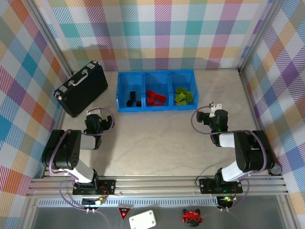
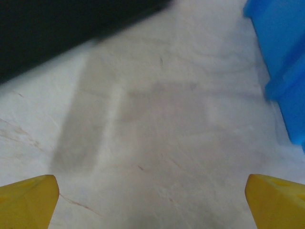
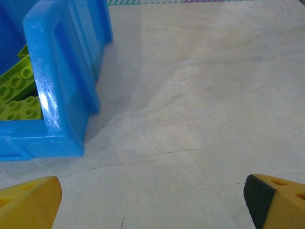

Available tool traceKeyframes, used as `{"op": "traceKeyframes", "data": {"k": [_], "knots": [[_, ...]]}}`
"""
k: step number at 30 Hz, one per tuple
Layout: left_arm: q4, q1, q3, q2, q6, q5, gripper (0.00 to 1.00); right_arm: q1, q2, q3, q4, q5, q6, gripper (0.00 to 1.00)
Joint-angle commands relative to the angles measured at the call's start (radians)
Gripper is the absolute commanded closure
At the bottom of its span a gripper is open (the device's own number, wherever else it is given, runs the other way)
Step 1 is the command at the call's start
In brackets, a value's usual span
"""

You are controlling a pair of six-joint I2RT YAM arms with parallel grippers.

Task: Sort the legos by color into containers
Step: Reset both arms

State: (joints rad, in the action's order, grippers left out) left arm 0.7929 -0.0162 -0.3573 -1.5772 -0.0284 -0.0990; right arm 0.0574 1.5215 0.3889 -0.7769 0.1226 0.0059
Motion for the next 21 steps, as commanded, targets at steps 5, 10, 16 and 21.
{"op": "traceKeyframes", "data": {"k": [5,10,16,21], "knots": [[0.05,-0.049,-0.066,-0.006,0.063,0.022,0.0,-0.023,0.011,0.013,-0.068,-0.057,0.002,0.01],[0.052,-0.048,-0.064,-0.003,0.064,0.023,0.0,-0.024,0.012,0.015,-0.065,-0.062,0.003,0.01],[0.055,-0.051,-0.062,-0.003,0.064,0.021,0.0,-0.024,0.012,0.016,-0.062,-0.062,0.002,0.01],[0.055,-0.05,-0.062,-0.003,0.064,0.022,0.0,-0.046,0.016,0.028,-0.042,-0.106,0.011,0.01]]}}
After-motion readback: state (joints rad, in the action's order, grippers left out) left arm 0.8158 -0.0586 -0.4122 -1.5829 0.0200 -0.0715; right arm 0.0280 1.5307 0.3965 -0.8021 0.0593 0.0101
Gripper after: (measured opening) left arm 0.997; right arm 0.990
